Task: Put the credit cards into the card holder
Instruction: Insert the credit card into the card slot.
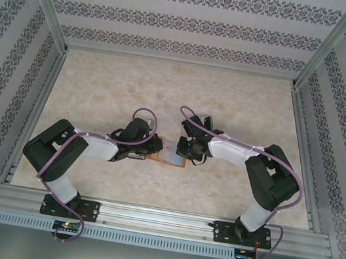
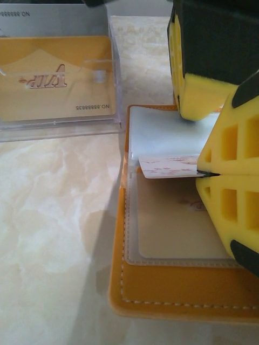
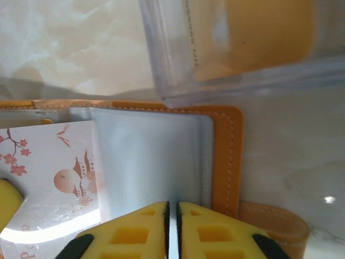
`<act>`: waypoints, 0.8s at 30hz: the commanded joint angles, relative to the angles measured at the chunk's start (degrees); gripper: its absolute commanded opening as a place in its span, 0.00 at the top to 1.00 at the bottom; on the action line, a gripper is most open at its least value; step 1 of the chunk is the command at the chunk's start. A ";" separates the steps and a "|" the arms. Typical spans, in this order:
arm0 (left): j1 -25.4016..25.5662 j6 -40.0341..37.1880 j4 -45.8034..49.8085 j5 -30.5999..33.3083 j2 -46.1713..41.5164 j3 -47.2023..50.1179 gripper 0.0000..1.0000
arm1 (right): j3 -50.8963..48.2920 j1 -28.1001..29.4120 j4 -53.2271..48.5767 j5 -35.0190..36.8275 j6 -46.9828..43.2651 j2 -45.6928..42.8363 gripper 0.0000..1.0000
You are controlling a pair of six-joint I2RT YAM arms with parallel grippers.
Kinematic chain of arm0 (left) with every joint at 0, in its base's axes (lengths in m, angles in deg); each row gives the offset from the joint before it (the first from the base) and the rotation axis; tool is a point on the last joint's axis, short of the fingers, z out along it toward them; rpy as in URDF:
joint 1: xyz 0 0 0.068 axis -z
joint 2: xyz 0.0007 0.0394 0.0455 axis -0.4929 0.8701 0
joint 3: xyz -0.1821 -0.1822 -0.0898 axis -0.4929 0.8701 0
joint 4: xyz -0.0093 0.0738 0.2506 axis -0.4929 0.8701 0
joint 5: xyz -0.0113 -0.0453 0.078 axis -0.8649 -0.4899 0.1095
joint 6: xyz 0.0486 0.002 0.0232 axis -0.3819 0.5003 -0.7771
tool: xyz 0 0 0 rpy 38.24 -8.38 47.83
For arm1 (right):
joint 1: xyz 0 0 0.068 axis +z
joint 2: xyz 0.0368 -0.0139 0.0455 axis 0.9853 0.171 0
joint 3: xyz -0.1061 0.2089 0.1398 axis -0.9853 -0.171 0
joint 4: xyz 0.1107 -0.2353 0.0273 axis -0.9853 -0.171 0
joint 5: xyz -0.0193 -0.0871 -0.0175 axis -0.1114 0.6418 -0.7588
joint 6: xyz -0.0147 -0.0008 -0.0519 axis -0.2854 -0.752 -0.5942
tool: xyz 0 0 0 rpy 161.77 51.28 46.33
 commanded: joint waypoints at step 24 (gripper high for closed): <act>2.70 -0.75 0.84 -1.19 5.25 -3.17 0.92 | -1.83 -0.90 -4.36 3.56 1.33 1.61 0.92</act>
